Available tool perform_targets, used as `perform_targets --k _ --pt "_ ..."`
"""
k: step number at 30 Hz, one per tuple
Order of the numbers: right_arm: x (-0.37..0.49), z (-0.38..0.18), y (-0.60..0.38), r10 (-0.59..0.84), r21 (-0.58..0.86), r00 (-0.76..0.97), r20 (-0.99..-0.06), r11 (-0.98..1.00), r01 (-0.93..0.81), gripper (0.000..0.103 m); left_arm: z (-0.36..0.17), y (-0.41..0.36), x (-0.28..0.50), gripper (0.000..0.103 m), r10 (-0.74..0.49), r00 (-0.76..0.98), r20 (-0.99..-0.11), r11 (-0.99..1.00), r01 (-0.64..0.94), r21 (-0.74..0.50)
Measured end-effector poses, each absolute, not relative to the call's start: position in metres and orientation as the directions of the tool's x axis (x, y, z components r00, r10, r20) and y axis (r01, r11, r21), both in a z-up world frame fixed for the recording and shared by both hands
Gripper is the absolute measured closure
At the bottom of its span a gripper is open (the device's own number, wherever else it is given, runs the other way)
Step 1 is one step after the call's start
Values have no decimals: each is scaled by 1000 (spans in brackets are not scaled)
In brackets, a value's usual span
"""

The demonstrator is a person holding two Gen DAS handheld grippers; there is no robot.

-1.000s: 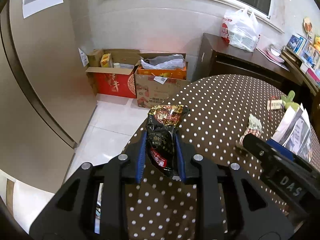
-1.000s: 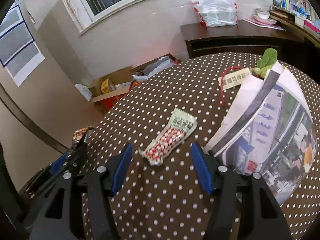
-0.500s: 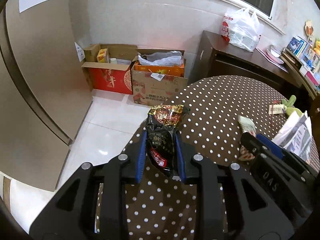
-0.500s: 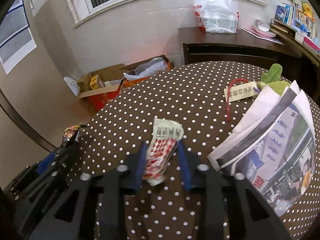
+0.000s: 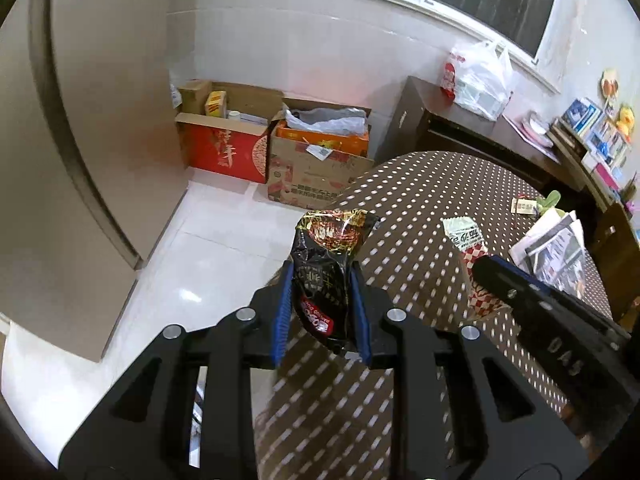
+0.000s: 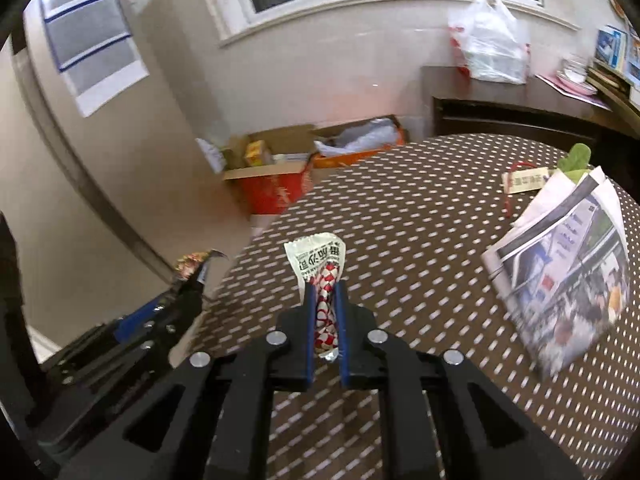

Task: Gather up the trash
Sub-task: 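Carry the dark wrapper in the left tool and candy wrapper in the right tool to the bin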

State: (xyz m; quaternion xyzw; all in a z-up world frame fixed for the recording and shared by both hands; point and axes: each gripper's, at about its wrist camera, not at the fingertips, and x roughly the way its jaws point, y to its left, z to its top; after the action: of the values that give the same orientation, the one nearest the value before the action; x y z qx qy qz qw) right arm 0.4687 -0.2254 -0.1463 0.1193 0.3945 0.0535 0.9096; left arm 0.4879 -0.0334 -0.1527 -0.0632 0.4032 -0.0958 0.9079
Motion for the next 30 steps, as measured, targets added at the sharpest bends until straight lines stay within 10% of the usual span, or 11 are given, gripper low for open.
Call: perform_targets --k 30 --pt "326 -187 67 515 291 440 -735 827 -482 93 -225 217 298 76 96 608 -788 926 -345 -153"
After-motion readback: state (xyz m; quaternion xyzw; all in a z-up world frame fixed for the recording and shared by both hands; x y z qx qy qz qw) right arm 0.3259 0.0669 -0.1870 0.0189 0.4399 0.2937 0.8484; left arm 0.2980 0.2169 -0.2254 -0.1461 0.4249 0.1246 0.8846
